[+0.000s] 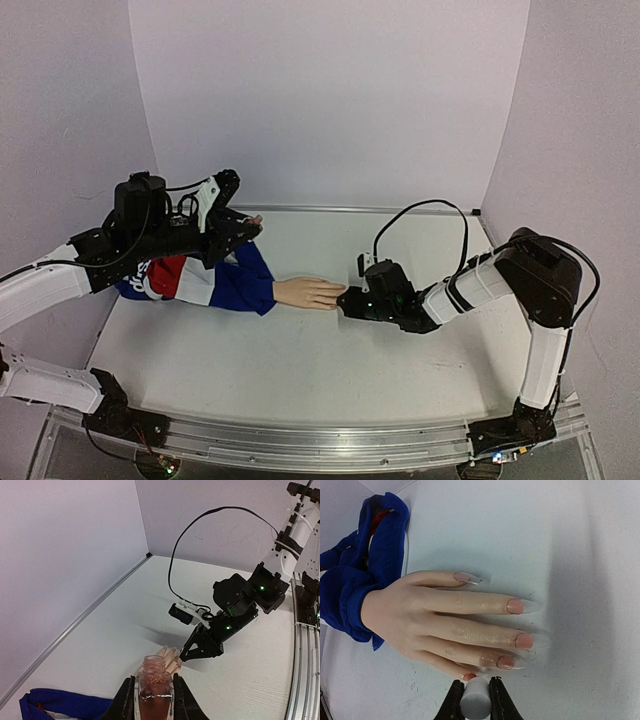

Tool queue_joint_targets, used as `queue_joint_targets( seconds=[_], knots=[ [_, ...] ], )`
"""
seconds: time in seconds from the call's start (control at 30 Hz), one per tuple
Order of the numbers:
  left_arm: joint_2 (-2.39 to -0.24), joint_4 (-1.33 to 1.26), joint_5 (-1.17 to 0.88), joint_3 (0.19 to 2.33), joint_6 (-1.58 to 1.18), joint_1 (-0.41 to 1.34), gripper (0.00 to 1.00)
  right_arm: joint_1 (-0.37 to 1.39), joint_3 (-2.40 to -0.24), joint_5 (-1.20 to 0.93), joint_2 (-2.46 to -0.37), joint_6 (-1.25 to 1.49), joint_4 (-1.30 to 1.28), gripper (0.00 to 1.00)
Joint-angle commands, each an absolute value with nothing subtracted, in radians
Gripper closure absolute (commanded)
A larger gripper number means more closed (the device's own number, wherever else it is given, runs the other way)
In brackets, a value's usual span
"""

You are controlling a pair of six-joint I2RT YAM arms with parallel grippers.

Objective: Paint the nails

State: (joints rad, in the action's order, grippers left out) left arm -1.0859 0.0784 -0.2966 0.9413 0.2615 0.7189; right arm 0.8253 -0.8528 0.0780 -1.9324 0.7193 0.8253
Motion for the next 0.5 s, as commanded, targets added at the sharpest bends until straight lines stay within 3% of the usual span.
queue_joint_targets(
  seconds=[0.0, 0.47],
  knots=[
    [-1.079, 0.053, -0.316, 0.962, 0.255, 0.716, 1.00, 0.829, -0.881, 0.114, -1.927, 0.716, 0.818, 1.00],
    [-1.074, 0.054, -0.316, 0.962, 0.256, 0.716, 1.00, 0.828, -0.870, 0.144, -1.904, 0.721, 0.800, 1.00]
  ],
)
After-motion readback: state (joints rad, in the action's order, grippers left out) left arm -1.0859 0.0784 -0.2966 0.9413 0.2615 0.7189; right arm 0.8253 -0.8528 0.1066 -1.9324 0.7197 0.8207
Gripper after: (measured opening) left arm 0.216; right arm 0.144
